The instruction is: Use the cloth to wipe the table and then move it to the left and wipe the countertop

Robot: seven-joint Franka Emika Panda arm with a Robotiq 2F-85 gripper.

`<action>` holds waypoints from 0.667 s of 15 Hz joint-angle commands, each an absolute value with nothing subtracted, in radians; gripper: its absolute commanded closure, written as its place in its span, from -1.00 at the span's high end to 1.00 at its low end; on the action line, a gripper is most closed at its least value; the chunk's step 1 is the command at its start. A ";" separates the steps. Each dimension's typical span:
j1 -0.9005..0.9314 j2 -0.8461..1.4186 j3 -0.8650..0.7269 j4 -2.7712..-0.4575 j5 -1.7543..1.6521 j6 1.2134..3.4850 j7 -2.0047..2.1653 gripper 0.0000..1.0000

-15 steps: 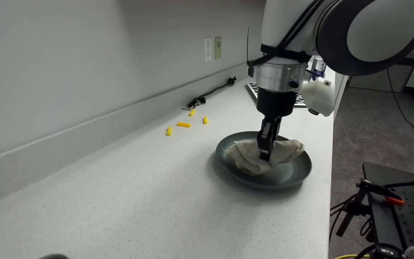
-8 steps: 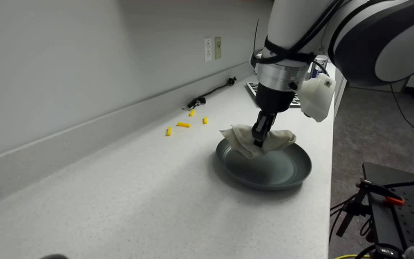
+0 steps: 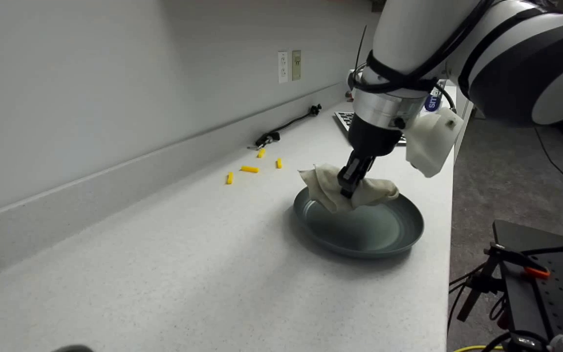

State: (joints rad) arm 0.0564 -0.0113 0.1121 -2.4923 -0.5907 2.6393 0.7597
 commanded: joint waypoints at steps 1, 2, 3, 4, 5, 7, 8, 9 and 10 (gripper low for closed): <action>0.061 0.018 0.115 -2.540 -0.382 2.845 0.633 -0.93; 0.061 0.030 0.123 -2.553 -0.309 2.908 0.590 -0.93; 0.060 0.043 0.134 -2.563 -0.241 2.958 0.548 -0.93; 0.059 0.053 0.146 -2.569 -0.186 2.992 0.511 -0.93; 0.056 0.065 0.165 -2.574 -0.119 3.023 0.462 -0.93; 0.087 0.078 0.163 -2.577 0.003 3.051 0.377 -0.93; 0.092 0.083 0.174 -2.575 0.054 3.058 0.343 -0.93; 0.095 0.086 0.181 -2.572 0.092 3.058 0.316 -0.93; 0.057 0.086 0.227 -2.570 0.129 3.053 0.285 -0.93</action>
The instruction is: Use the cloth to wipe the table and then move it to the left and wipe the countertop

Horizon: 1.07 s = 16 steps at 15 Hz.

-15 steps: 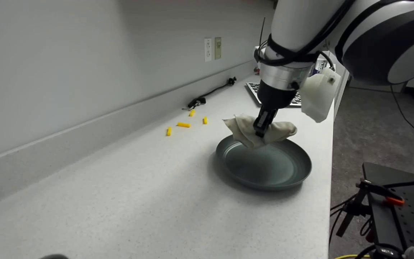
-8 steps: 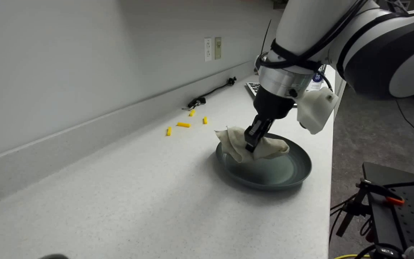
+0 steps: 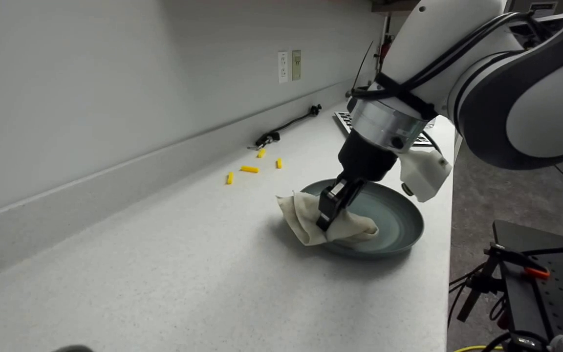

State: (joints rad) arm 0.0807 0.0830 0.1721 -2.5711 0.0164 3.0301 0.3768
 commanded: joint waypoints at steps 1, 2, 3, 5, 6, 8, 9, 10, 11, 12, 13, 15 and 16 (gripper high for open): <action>0.094 0.081 0.194 -2.569 0.151 3.046 0.271 -0.93; 0.097 0.077 0.191 -2.570 0.159 3.045 0.267 -0.93; 0.098 0.075 0.189 -2.570 0.169 3.044 0.258 -0.93; 0.101 0.065 0.163 -2.579 0.135 3.041 0.269 -0.93; 0.083 0.061 0.166 -2.583 0.089 3.036 0.301 -0.93; 0.094 0.047 0.113 -2.592 -0.021 3.023 0.357 -0.93; 0.116 0.030 0.040 -2.602 -0.145 3.012 0.425 -0.93; 0.154 0.007 -0.046 -2.602 -0.220 2.991 0.447 -0.93; 0.179 -0.018 -0.131 -2.586 -0.308 2.941 0.464 -0.93; 0.199 -0.010 -0.184 -2.551 -0.394 2.910 0.511 -0.93; 0.188 -0.001 -0.192 -2.522 -0.480 2.880 0.574 -0.93; 0.170 -0.007 -0.179 -2.510 -0.653 2.839 0.738 -0.93; 0.177 -0.011 -0.169 -2.511 -0.690 2.821 0.792 -0.93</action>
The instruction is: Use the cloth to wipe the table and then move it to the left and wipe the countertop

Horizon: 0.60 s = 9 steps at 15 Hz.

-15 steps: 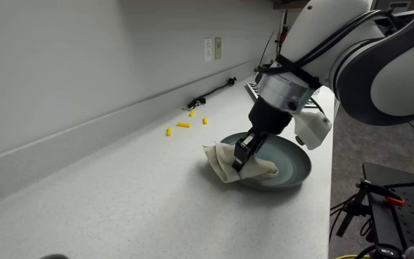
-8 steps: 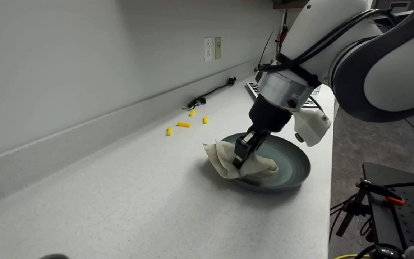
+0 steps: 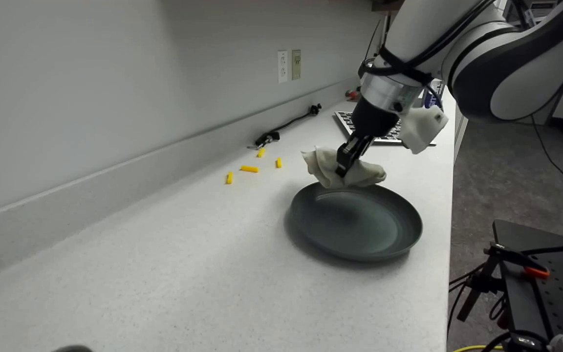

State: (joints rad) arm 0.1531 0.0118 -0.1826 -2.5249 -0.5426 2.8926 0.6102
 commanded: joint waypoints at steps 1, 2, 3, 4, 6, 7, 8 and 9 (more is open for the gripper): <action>0.183 -0.013 -0.154 -2.516 -0.689 2.807 0.808 -0.93; 0.190 -0.009 -0.140 -2.524 -0.671 2.805 0.812 -0.93; 0.198 -0.006 -0.125 -2.532 -0.634 2.802 0.795 -0.93; 0.204 -0.001 -0.111 -2.540 -0.592 2.809 0.769 -0.93; 0.216 0.008 -0.080 -2.561 -0.458 2.830 0.670 -0.93; 0.221 0.013 -0.063 -2.572 -0.372 2.852 0.609 -0.93; 0.224 0.015 -0.047 -2.582 -0.290 2.867 0.551 -0.93; 0.228 0.018 -0.031 -2.587 -0.206 2.878 0.486 -0.93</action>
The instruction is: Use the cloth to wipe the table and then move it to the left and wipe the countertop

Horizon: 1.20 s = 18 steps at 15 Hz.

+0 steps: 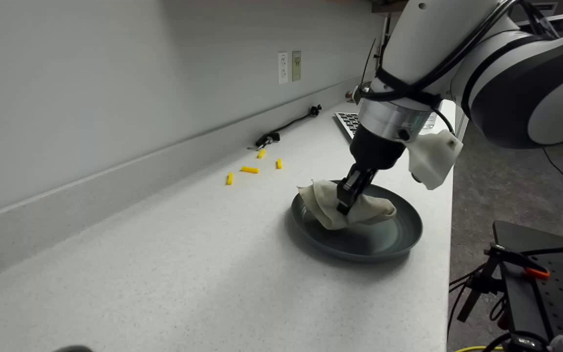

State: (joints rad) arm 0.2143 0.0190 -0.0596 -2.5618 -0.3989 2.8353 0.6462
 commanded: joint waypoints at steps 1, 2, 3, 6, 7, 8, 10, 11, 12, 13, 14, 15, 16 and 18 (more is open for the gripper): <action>0.187 0.017 0.030 -2.590 -0.124 2.879 0.424 -0.93; 0.188 0.017 0.047 -2.588 -0.041 2.875 0.359 -0.93; 0.187 0.015 0.064 -2.581 0.019 2.860 0.314 -0.93; 0.182 0.007 0.090 -2.569 0.125 2.821 0.241 -0.93; 0.179 0.006 0.092 -2.567 0.130 2.812 0.239 -0.93; 0.175 0.004 0.091 -2.566 0.126 2.803 0.244 -0.93; 0.168 0.003 0.085 -2.568 0.090 2.802 0.288 -0.93; 0.165 0.004 0.084 -2.569 0.090 2.808 0.294 -0.93; 0.161 0.005 0.083 -2.570 0.080 2.814 0.298 -0.93; 0.158 0.006 0.083 -2.571 0.082 2.820 0.293 -0.93; 0.154 0.006 0.081 -2.572 0.065 2.825 0.305 -0.93; 0.152 0.007 0.082 -2.572 0.069 2.831 0.302 -0.93; 0.152 0.010 0.086 -2.572 0.089 2.841 0.289 -0.93; 0.153 0.013 0.091 -2.573 0.126 2.860 0.283 -0.93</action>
State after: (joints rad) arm 0.1690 0.0229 0.0704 -2.5712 0.0898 2.8349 0.2877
